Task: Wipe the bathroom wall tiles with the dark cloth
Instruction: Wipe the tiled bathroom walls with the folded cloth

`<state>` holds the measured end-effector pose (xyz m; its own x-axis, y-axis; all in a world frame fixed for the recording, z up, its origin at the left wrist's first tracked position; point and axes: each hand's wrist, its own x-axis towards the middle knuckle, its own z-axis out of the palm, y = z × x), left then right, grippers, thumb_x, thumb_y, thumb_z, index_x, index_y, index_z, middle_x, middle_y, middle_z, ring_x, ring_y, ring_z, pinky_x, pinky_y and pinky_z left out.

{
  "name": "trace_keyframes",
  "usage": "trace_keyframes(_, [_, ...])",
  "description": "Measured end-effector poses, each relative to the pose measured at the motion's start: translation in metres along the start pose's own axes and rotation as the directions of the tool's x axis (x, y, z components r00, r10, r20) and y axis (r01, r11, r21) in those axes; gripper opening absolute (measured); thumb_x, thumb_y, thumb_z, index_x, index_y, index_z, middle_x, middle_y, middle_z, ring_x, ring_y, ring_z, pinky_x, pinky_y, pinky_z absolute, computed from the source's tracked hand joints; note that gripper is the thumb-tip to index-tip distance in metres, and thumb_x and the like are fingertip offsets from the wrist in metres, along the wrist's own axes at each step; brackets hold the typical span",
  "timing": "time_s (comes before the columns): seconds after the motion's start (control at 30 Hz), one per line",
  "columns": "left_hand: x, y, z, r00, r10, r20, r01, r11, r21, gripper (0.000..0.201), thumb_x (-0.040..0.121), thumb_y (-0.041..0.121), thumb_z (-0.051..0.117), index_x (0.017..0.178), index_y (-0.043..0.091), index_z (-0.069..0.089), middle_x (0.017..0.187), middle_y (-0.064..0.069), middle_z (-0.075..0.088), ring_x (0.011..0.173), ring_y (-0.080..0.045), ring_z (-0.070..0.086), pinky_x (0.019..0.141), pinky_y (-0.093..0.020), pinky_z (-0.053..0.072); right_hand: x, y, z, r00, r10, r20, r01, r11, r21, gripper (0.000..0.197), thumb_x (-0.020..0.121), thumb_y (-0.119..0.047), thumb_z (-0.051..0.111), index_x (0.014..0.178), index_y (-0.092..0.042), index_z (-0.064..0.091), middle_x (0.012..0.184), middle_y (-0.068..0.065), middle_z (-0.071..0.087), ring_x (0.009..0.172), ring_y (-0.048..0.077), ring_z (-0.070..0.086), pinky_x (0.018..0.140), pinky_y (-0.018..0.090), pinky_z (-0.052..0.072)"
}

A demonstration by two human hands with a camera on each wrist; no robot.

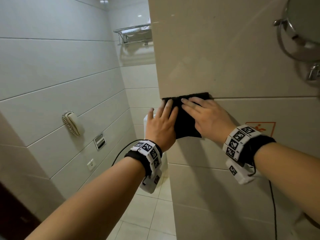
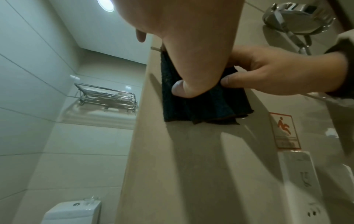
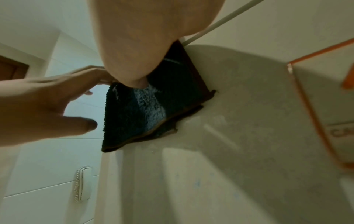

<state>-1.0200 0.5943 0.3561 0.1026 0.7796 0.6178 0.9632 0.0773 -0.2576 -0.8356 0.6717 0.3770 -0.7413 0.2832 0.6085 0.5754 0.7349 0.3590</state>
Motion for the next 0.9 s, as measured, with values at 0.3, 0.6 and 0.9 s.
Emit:
trace_keyframes(0.3, [0.029, 0.031, -0.019, 0.999, 0.001, -0.032, -0.002, 0.999, -0.038, 0.080, 0.087, 0.035, 0.051, 0.158, 0.019, 0.018, 0.166, -0.007, 0.007, 0.153, -0.026, 0.007, 0.116, -0.059, 0.020, -0.015, 0.034, -0.027, 0.989, 0.147, -0.003, -0.145, 0.973, -0.180, 0.067, 0.096, -0.032, 0.048, 0.155, -0.012, 0.024, 0.163, 0.002, 0.015, 0.151, 0.019, 0.011, 0.121, 0.038, 0.015])
trace_keyframes(0.6, [0.078, 0.018, -0.063, 0.994, -0.049, -0.097, 0.041, 0.995, -0.086, 0.073, 0.095, 0.042, 0.037, 0.159, 0.022, 0.010, 0.167, -0.002, -0.004, 0.154, -0.021, -0.005, 0.119, -0.061, 0.009, 0.036, 0.053, -0.057, 0.968, 0.238, -0.082, -0.252, 0.923, -0.291, 0.067, 0.101, -0.042, 0.033, 0.157, -0.016, 0.008, 0.165, 0.001, 0.001, 0.152, 0.019, -0.002, 0.123, 0.041, 0.006])
trace_keyframes(0.9, [0.159, -0.024, -0.132, 0.972, -0.083, -0.219, 0.069, 0.995, -0.070, 0.069, 0.100, 0.046, 0.032, 0.160, 0.024, 0.006, 0.167, 0.000, -0.007, 0.154, -0.021, -0.006, 0.119, -0.061, 0.005, 0.127, 0.084, -0.113, 0.926, 0.275, -0.259, -0.355, 0.868, -0.348, 0.068, 0.100, -0.042, 0.033, 0.157, -0.017, 0.006, 0.165, 0.000, -0.002, 0.152, 0.020, -0.002, 0.122, 0.040, 0.003])
